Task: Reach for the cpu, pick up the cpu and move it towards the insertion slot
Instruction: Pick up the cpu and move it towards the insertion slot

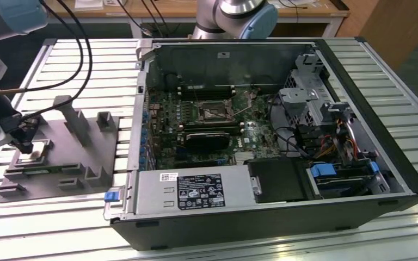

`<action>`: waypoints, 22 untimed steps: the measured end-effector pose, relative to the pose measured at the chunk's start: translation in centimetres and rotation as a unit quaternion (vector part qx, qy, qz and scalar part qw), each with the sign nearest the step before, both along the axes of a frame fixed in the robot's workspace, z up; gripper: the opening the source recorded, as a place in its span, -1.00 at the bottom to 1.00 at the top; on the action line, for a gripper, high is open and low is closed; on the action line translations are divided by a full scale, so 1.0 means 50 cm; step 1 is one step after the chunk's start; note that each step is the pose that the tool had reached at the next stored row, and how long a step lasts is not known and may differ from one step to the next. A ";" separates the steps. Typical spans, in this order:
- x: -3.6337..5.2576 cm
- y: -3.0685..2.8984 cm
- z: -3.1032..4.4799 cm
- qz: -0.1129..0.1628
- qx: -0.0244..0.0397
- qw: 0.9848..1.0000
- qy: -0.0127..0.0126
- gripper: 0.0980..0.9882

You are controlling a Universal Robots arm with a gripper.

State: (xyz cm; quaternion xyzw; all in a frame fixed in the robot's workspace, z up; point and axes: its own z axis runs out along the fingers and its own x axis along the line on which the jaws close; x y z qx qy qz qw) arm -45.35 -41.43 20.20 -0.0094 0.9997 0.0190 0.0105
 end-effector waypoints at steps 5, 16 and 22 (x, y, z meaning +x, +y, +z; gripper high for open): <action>0.000 0.000 0.000 0.000 0.000 1.000 0.000 -0.96; 0.000 0.000 0.000 0.000 0.000 1.000 0.000 0.09; 0.004 0.000 -0.012 0.001 0.000 1.000 0.000 0.23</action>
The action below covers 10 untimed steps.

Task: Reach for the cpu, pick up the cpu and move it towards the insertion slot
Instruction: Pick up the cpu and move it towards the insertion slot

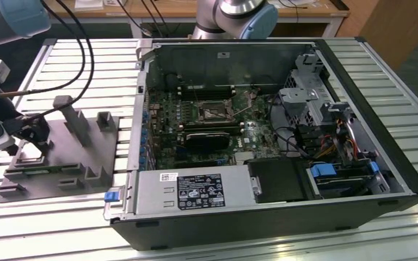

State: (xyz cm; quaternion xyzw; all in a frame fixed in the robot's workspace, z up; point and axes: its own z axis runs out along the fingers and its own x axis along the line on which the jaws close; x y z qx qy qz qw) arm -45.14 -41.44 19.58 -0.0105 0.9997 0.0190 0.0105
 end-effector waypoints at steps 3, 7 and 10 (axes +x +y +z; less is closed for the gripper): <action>0.001 0.000 -0.009 0.000 0.000 1.000 0.000 0.23; 0.001 0.000 -0.015 0.000 0.000 1.000 0.000 0.23; 0.001 0.002 -0.018 0.000 0.000 1.000 0.000 0.23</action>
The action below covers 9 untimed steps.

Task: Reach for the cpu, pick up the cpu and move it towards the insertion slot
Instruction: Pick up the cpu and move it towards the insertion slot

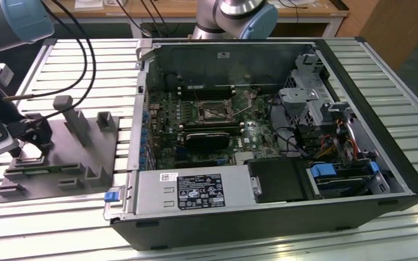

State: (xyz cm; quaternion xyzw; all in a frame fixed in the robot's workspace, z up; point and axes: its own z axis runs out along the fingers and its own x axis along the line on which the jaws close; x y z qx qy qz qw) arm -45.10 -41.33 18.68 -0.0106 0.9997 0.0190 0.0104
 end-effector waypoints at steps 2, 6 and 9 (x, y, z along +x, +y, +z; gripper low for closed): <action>0.000 0.002 -0.002 0.000 0.000 1.000 0.000 0.23; -0.014 0.039 0.015 0.000 0.000 1.000 0.000 0.23; -0.014 0.039 0.043 0.000 0.000 1.000 0.000 0.23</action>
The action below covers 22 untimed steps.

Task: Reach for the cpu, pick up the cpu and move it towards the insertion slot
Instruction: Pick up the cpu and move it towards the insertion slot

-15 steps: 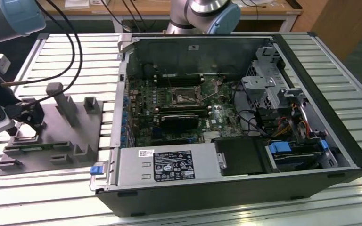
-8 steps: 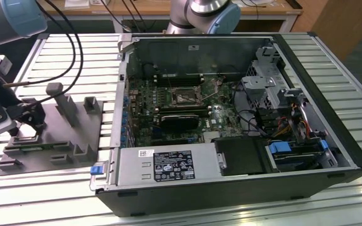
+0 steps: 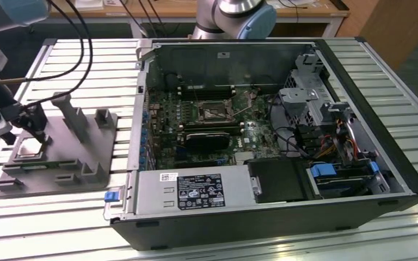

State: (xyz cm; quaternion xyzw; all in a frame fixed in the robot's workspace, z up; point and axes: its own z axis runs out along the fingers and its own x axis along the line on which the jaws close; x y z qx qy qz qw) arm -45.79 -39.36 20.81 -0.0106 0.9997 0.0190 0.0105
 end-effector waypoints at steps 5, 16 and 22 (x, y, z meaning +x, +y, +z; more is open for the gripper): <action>0.000 0.000 0.009 0.000 0.000 1.000 0.000 0.23; -0.009 -0.006 -0.010 0.000 0.000 1.000 -0.007 0.23; -0.009 -0.008 -0.019 0.003 0.000 1.000 -0.007 0.23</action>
